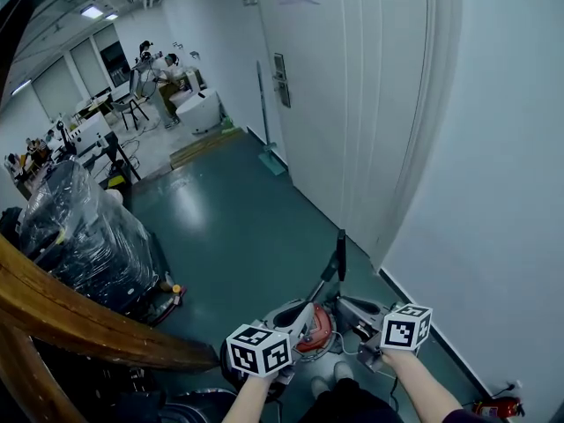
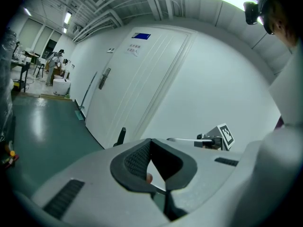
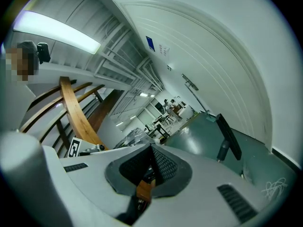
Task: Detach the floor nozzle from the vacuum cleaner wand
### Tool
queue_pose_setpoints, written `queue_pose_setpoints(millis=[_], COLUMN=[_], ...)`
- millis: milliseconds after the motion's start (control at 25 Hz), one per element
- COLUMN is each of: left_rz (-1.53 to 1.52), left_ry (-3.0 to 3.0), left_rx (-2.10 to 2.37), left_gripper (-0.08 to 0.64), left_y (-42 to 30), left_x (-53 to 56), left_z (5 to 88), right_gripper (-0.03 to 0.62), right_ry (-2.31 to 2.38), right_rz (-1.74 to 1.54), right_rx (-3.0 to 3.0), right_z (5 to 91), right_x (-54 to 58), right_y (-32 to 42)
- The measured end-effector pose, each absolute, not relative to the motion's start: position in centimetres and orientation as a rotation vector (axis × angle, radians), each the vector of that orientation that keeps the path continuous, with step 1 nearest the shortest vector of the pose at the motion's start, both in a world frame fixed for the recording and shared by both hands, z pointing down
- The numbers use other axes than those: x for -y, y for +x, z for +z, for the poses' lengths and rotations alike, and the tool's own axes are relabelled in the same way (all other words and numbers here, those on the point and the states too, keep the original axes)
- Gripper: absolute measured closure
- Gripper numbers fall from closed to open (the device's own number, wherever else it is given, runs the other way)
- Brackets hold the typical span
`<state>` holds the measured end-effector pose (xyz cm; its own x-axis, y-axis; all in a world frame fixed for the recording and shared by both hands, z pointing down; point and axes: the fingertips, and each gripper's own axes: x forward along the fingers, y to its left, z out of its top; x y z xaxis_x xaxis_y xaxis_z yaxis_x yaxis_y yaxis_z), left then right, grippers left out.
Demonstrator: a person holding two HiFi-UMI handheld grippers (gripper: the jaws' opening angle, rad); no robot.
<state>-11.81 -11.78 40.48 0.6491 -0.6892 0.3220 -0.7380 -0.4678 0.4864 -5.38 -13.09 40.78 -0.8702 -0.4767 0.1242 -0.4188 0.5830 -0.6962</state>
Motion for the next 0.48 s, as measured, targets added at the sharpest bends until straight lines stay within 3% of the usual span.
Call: queue_pose_setpoints(millis=[480], left_rz=[0.127], left_ry=[2.207], left_rx=[1.130], left_gripper=[0.557], left_y=[-12.1], left_x=[18.2], left_z=[42.5], right_gripper=[0.577], right_ry=[-0.767], right_rz=[-1.239], right_rx=[-2.714], right_z=[43.0], right_x=[19.9], right_y=[-4.9])
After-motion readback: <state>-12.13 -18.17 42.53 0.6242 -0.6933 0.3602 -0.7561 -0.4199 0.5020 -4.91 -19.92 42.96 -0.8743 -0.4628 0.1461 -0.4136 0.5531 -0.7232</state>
